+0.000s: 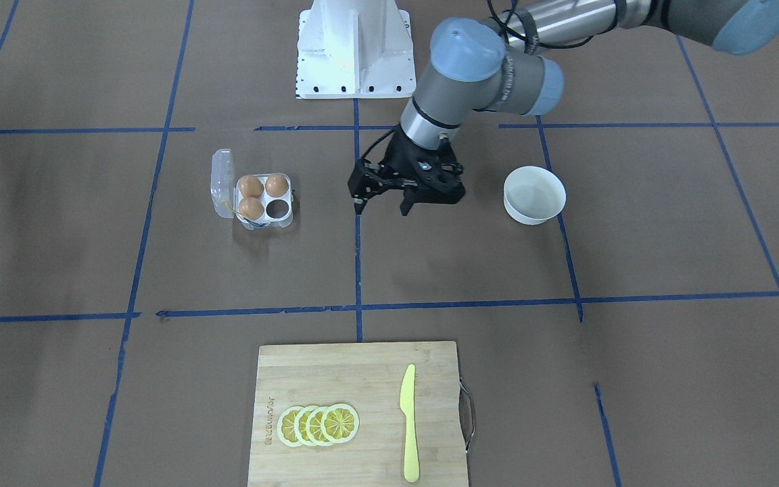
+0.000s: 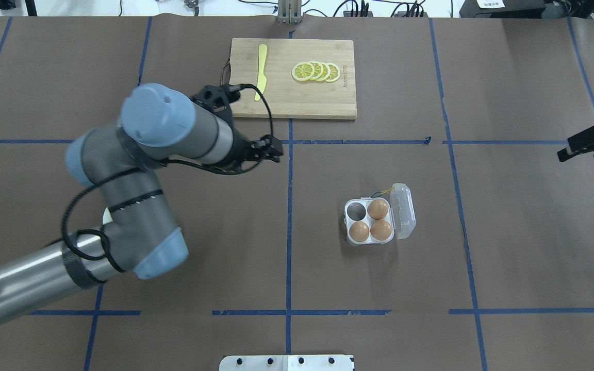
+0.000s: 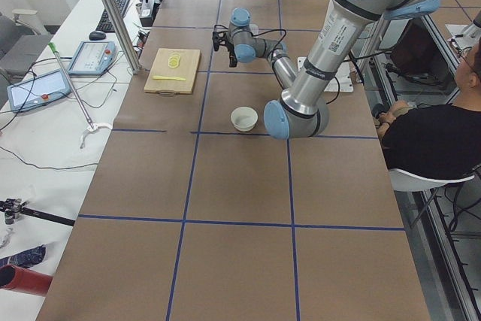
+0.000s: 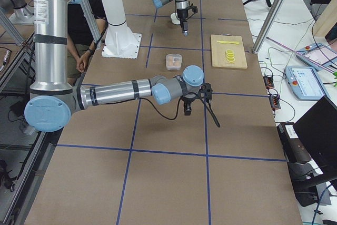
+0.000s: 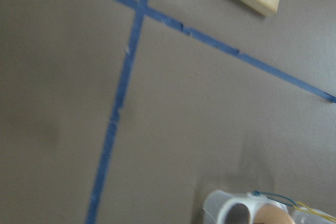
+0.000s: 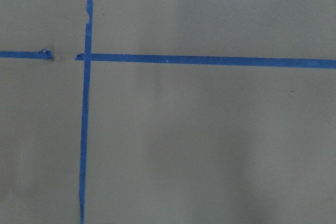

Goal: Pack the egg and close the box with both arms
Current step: 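Withdraw the left gripper while the right gripper reaches toward the carton lid, then push the clear carton lid down over the eggs with the right gripper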

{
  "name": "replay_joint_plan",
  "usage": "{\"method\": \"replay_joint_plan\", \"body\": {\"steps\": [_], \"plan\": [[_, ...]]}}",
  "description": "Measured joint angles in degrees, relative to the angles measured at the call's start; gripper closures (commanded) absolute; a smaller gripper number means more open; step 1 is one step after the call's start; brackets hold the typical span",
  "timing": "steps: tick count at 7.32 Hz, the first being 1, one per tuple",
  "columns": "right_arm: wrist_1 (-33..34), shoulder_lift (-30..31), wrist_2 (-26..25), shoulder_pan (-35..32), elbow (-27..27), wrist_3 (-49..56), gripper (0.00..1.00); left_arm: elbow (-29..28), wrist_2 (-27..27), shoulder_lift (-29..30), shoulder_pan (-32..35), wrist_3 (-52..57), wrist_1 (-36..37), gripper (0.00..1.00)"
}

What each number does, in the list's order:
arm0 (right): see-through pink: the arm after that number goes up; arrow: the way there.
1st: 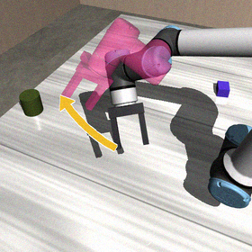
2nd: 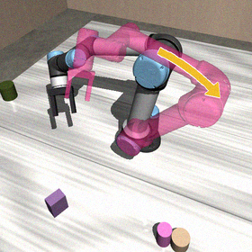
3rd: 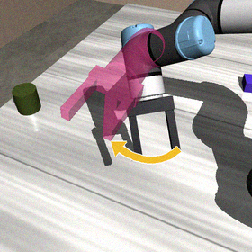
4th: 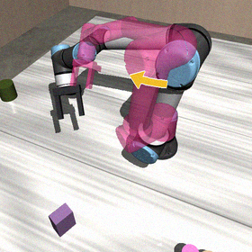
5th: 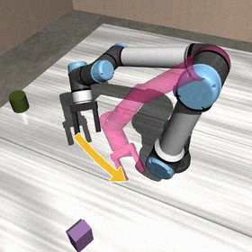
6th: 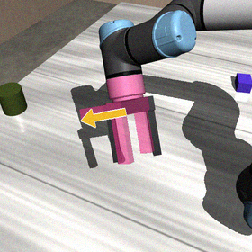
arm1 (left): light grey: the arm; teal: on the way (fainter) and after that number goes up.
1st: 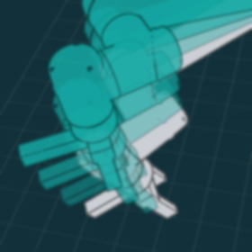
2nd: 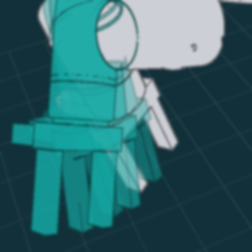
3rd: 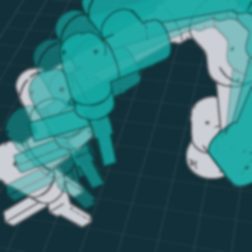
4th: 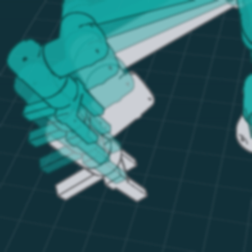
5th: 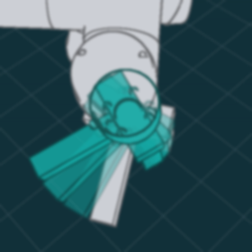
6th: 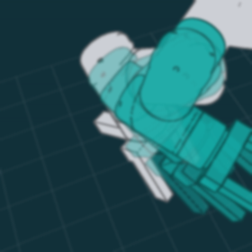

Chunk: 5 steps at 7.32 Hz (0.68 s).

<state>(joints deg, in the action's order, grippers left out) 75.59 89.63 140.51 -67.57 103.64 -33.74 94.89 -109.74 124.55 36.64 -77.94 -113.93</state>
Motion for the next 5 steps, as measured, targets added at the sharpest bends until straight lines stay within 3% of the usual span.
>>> {"method": "replay_joint_plan", "body": {"steps": [2, 5], "plan": [[0.00, -6.77, -7.26, 10.43, 1.71, -14.97, 0.00, 3.41, -5.40, -10.14, 9.65, 16.87, -0.35, 0.11], [0.34, -17.77, -29.88, 33.50, 3.42, -39.02, 0.00, 4.96, -13.17, -19.72, 23.48, 37.90, -0.55, 0.11]]}}
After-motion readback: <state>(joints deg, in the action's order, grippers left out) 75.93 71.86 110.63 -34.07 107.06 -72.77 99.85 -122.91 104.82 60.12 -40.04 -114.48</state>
